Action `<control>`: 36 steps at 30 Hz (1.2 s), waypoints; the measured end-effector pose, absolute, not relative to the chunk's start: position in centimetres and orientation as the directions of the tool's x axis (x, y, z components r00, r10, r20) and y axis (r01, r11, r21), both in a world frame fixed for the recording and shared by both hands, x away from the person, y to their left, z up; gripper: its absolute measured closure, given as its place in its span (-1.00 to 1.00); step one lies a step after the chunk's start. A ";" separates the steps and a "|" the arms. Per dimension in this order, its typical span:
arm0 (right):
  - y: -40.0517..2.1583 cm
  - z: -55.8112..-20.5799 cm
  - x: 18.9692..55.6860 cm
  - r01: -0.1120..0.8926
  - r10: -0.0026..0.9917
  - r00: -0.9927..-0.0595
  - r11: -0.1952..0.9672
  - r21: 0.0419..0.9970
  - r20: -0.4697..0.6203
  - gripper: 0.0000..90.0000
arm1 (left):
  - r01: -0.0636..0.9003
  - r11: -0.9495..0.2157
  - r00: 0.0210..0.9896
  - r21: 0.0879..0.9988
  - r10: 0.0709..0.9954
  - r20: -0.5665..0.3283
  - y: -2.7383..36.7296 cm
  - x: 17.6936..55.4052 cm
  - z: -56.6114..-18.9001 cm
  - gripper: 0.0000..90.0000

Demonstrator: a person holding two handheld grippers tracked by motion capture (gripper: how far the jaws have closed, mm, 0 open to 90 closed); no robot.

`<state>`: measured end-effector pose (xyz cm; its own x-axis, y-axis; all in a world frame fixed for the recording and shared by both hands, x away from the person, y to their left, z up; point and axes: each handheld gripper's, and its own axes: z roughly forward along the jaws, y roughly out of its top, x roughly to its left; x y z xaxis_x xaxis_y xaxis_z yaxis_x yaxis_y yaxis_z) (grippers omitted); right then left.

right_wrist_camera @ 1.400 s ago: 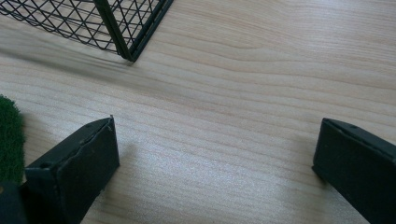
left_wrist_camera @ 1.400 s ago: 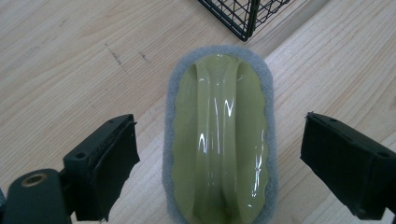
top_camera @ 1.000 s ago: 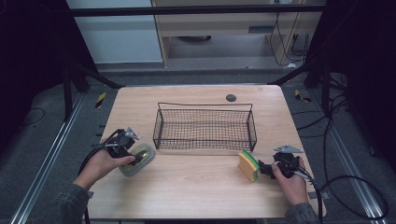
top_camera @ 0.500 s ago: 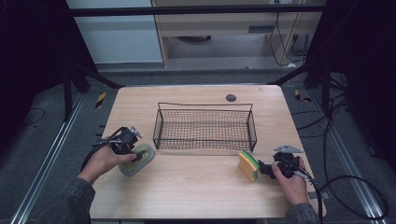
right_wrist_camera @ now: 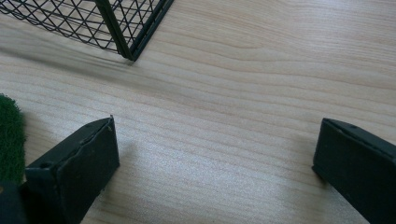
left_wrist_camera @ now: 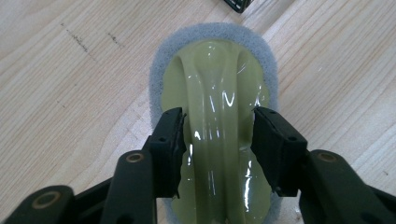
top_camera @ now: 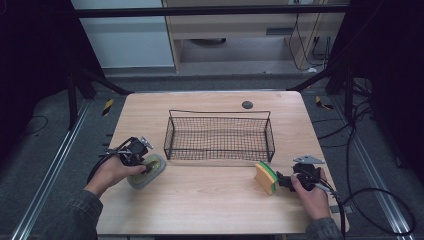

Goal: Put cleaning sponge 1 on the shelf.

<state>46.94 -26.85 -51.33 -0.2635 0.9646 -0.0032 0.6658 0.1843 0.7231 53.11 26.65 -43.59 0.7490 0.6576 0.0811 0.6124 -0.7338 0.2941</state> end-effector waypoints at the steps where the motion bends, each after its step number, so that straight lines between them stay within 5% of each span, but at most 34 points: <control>1: -26.8 -51.3 46.9 0.666 0.965 -0.264 0.185 0.723 -0.003 -0.99 | 0.616 -0.731 0.747 0.293 0.660 0.076 26.7 53.2 -43.6 0.21; 9: -26.9 -51.3 46.9 0.666 0.964 -0.266 0.186 0.722 -0.003 -0.99 | 0.628 -0.720 0.744 0.294 0.667 0.044 27.1 53.3 -43.7 0.33; 13: -26.9 -51.3 46.9 0.666 0.963 -0.268 0.187 0.722 -0.003 -0.99 | 0.624 -0.723 0.747 0.296 0.663 0.046 27.1 53.2 -43.6 0.56; 36: -26.9 -51.3 46.9 0.665 0.963 -0.268 0.186 0.723 -0.001 -0.99 | 0.443 -0.744 0.784 0.500 0.592 0.187 27.6 51.1 -35.6 0.57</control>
<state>46.88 -26.88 -51.33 -0.2680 0.9634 -0.0010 0.6653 0.1858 0.7231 51.11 27.61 -35.62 0.7838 0.5920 0.1874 0.4425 -0.7443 0.5002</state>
